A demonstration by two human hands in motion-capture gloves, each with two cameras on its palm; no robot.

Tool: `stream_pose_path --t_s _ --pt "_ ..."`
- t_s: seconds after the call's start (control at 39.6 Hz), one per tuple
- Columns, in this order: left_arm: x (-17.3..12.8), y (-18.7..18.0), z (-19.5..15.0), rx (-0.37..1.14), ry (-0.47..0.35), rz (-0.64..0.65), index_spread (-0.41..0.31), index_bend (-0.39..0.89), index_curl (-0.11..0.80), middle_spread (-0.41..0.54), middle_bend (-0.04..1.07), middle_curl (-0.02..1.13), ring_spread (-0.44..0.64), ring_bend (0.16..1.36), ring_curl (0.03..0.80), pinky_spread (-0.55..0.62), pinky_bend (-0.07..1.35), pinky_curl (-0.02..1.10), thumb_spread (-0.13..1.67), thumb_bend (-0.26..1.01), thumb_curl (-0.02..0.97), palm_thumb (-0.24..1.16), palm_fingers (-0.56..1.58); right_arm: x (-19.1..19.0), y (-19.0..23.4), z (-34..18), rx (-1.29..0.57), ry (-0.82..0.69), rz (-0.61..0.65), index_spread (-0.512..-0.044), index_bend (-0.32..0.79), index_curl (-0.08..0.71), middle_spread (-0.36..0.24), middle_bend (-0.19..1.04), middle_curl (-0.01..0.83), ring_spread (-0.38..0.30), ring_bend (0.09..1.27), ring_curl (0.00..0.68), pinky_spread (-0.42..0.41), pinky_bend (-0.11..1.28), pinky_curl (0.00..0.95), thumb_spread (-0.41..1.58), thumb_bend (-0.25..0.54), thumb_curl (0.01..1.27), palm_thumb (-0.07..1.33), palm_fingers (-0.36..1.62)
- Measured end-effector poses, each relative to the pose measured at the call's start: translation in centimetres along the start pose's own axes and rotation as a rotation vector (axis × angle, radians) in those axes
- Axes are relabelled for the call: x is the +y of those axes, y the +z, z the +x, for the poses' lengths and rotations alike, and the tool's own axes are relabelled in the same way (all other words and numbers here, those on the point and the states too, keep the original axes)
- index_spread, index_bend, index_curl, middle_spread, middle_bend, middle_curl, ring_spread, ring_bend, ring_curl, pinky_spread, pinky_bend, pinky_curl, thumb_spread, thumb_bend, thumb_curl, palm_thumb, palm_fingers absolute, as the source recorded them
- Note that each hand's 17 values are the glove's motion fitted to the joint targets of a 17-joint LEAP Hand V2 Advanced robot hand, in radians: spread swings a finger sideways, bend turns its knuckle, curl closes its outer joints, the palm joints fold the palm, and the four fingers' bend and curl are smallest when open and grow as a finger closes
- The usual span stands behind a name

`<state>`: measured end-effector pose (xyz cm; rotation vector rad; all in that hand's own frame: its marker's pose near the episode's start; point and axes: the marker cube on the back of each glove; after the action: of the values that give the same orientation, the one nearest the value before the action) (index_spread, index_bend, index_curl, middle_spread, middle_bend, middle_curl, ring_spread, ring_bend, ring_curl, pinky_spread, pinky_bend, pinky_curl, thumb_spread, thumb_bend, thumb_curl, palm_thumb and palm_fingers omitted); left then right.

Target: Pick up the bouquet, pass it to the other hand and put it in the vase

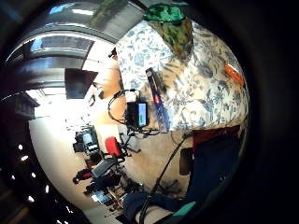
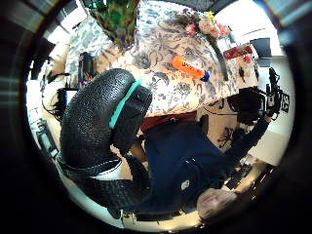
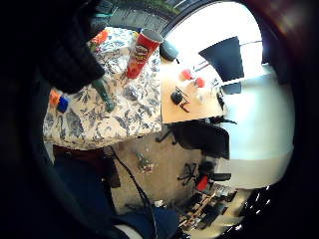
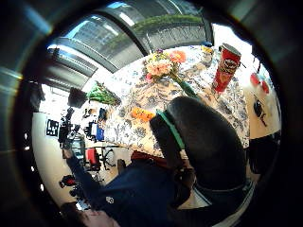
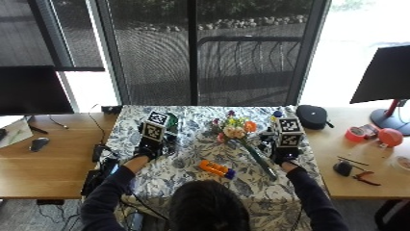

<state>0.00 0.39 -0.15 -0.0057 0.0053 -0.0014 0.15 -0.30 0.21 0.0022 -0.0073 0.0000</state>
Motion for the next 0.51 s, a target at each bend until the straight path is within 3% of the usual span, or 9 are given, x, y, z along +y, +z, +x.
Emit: stream_pose_path --t_s 0.1,0.2,0.51 --pt "1.1 -0.3 -0.2 -0.004 -0.010 -0.015 -0.009 0.14 0.062 0.166 0.17 0.06 0.21 0.45 0.115 0.24 0.35 0.11 0.65 0.10 0.049 0.17 0.22 -0.4 0.3 0.5 -0.013 0.002 -0.003 -0.249 0.13 0.075 -0.017 0.20 0.088 0.033 0.42 0.127 0.115 0.41 0.144 0.64 0.193 0.07 0.31 0.40" --pt "1.0 0.0 -0.5 -0.014 -0.030 -0.008 -0.011 0.15 0.098 0.205 0.17 0.10 0.26 0.48 0.150 0.30 0.37 0.15 0.84 0.09 0.072 0.18 0.19 -0.3 0.1 0.8 -0.024 0.006 0.002 -0.301 0.13 0.108 -0.018 0.20 0.129 0.041 0.44 0.167 0.140 0.42 0.187 0.84 0.189 0.09 0.33 0.38" --pt "1.0 -1.1 -0.5 0.036 -0.040 0.030 -0.013 0.16 0.181 0.245 0.19 0.17 0.33 0.52 0.194 0.37 0.38 0.21 1.10 0.05 0.132 0.18 0.15 -1.9 -0.6 -0.8 -0.035 -0.028 0.065 -0.355 0.13 0.162 -0.014 0.22 0.217 0.047 0.45 0.214 0.162 0.41 0.239 1.12 0.146 0.14 0.36 0.37"
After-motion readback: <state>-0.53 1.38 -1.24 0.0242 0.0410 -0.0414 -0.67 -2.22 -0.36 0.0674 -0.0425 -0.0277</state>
